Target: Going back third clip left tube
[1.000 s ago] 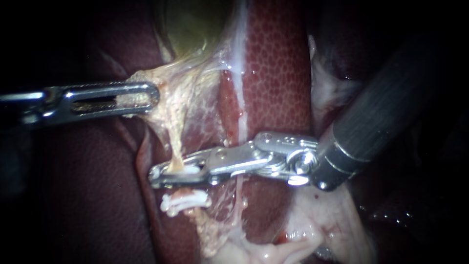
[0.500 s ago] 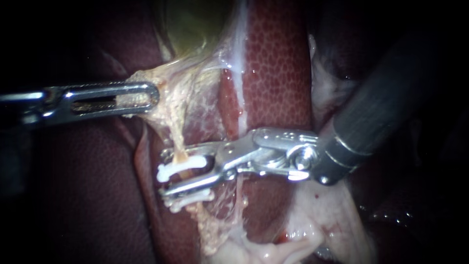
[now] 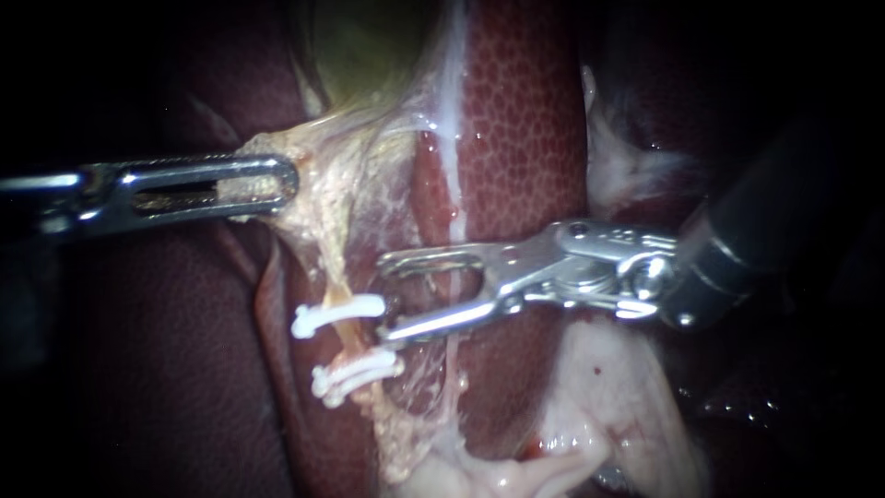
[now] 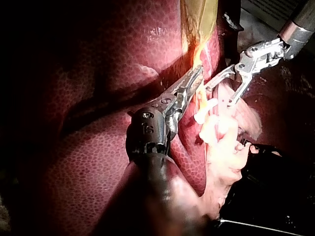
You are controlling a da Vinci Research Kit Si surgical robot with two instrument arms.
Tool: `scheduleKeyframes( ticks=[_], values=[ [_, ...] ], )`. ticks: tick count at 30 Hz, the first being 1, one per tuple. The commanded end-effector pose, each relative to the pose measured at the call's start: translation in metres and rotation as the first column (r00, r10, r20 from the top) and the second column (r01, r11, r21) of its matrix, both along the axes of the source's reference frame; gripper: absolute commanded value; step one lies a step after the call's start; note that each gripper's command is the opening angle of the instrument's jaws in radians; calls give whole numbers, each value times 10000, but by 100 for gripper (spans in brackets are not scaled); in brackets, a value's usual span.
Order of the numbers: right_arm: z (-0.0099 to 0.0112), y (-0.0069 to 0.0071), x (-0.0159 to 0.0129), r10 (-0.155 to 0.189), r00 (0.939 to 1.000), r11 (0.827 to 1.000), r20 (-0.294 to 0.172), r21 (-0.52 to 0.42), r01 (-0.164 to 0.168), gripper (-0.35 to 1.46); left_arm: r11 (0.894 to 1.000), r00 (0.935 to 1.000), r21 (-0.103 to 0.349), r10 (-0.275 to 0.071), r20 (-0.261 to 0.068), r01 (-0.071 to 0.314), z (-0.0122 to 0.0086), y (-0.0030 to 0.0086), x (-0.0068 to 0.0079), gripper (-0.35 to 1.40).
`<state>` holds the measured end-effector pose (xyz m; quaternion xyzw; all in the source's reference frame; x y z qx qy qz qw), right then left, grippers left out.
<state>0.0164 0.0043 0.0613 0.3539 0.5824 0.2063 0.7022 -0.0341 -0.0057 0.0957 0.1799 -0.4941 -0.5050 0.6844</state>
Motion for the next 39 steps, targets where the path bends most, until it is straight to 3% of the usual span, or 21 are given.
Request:
scheduleKeyframes(
  ticks=[1,6,11,16,21,23,28,39],
  values=[
    [-3,2,-9,54,10000,9999,37,-113,-54,60,10000,10000,-1,3,2,-3,0,0,0,-35],
    [-28,16,-52,190,9997,9991,135,-375,-185,60,10000,10000,-1,1,1,-1,0,1,-1,-35],
    [-58,26,-78,225,9997,9976,87,-659,-218,60,10000,10000,-2,0,0,0,3,2,-1,-35],
    [-80,25,-84,191,9998,9964,-52,-821,-195,60,10000,10000,-6,-2,-2,2,5,3,-1,-35],
    [-88,22,-84,168,9998,9960,-82,-875,-175,60,10000,10000,-39,-18,-19,18,13,2,-5,-35],
    [-88,22,-85,165,9998,9960,-83,-875,-172,60,9999,10000,-156,-28,-40,28,23,-2,-11,-35],
    [-89,21,-88,154,9998,9960,-88,-877,-161,60,10000,9999,53,64,-103,-63,51,-8,-29,-35],
    [-94,19,-88,170,9998,9960,-112,-870,-179,60,9992,9993,239,316,-198,-311,91,-4,-69,-35]
  ],
)
